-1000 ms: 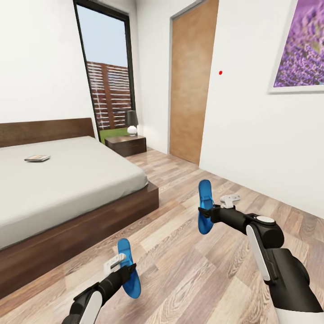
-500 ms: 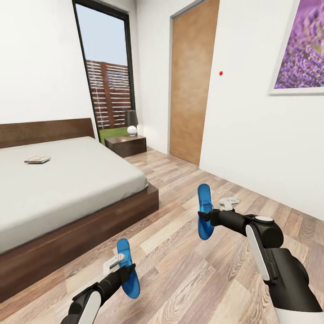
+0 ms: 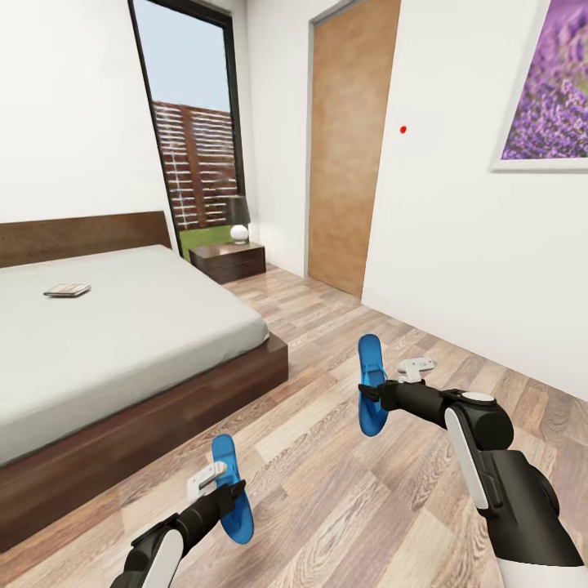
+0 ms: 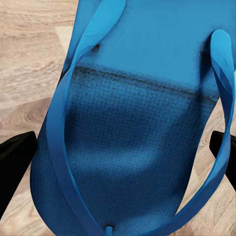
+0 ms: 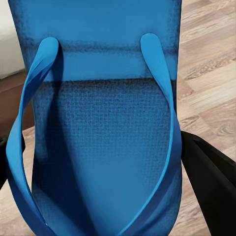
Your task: In the bedroom, move the book from the bed onto either nightstand, and place the two sandals side by side next to the bed.
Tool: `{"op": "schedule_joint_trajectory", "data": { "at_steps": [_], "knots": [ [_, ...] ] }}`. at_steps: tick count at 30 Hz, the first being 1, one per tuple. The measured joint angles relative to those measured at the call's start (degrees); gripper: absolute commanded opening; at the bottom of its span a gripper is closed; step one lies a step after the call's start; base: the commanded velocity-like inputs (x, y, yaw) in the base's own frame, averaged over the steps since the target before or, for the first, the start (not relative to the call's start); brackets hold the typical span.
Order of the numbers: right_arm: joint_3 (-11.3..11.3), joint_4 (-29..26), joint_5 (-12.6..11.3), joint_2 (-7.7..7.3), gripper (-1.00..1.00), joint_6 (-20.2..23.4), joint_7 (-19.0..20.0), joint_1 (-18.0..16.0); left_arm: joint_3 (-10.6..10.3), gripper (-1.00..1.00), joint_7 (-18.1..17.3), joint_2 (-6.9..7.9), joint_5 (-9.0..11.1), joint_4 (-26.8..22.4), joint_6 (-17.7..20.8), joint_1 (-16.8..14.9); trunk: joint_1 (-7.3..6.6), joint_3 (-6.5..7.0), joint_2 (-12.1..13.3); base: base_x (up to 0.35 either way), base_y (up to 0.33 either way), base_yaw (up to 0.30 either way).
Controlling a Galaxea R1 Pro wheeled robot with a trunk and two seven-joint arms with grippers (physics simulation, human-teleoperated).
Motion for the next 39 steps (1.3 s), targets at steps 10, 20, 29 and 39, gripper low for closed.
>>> {"op": "schedule_joint_trajectory", "data": {
  "at_steps": [10, 20, 29, 39],
  "knots": [
    [-0.02, 0.0, 0.01, 0.01, -1.0, 0.0, 0.0, 0.0, -0.15, -1.0, -0.04, 0.04, 0.01, 0.19, 0.0, 0.01, -2.2, 0.92, 4.01, 0.0, 0.0, 0.0],
    [0.03, 0.0, 0.03, -0.21, -1.0, -0.13, -0.06, 0.0, 0.08, -1.0, 0.13, -0.11, 0.08, 0.18, -0.33, -0.02, -3.08, 1.13, 5.61, 0.0, 0.0, 0.0],
    [-0.23, 0.02, 0.25, -0.1, -1.0, 3.71, -0.14, -0.16, 0.16, -1.0, 0.09, -0.02, 0.07, 0.2, -0.18, 0.03, -5.05, 2.04, 9.22, 0.0, 0.0, 0.0],
    [-0.28, 0.23, 0.32, 0.09, -1.0, 4.47, -0.33, -0.38, 0.15, -1.0, 0.15, -0.04, 0.03, 0.42, -0.18, 0.0, -7.25, 2.96, 13.23, 0.0, 0.0, 0.0]
  ]
}}
